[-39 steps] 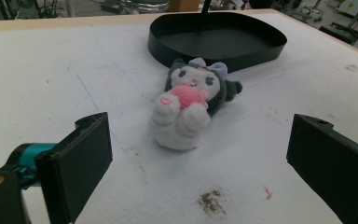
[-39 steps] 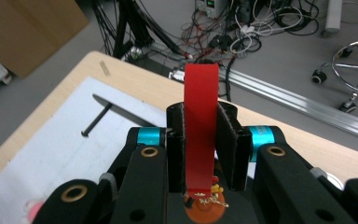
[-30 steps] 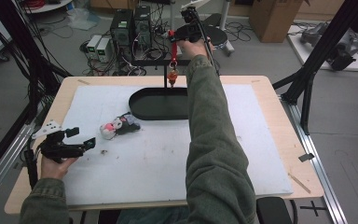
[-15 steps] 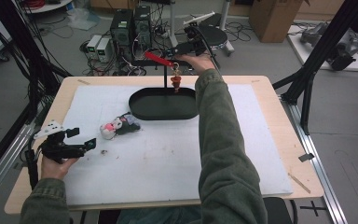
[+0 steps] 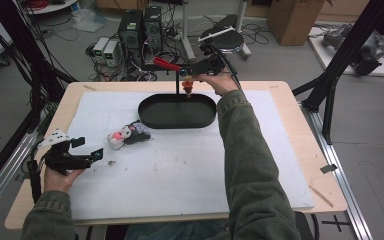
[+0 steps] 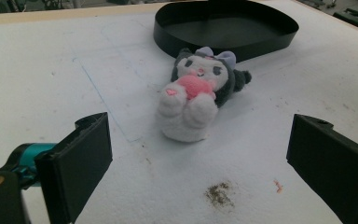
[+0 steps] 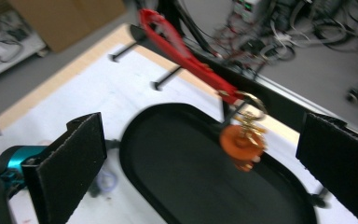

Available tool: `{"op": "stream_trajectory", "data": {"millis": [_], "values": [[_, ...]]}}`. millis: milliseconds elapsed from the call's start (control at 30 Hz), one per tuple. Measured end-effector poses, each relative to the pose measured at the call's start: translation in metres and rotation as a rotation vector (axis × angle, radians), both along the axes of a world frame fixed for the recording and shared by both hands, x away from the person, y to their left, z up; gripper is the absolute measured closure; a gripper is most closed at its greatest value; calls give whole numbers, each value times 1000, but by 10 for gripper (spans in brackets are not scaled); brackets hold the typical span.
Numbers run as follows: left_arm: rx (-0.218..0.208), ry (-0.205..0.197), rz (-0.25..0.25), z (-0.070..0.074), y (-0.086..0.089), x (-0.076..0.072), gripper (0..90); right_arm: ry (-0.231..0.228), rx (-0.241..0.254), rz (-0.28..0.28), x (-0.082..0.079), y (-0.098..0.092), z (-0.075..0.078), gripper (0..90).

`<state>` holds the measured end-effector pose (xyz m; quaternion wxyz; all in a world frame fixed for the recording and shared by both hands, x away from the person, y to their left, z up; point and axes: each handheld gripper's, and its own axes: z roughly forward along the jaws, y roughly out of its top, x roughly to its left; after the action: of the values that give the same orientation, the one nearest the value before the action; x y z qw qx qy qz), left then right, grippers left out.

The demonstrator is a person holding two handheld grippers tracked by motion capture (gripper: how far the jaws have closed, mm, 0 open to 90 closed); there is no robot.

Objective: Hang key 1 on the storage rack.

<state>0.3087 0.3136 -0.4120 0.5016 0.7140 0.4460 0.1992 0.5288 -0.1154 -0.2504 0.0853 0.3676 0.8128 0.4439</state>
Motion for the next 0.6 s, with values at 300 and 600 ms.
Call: {"op": "stream_trajectory", "data": {"millis": [300, 600], "values": [[5, 2, 0, 0, 0, 0, 69, -37, 17, 28, -28, -1, -12, 8], [6, 6, -3, 0, 0, 0, 69, -61, 49, 8, -44, -14, -30, 8]]}}
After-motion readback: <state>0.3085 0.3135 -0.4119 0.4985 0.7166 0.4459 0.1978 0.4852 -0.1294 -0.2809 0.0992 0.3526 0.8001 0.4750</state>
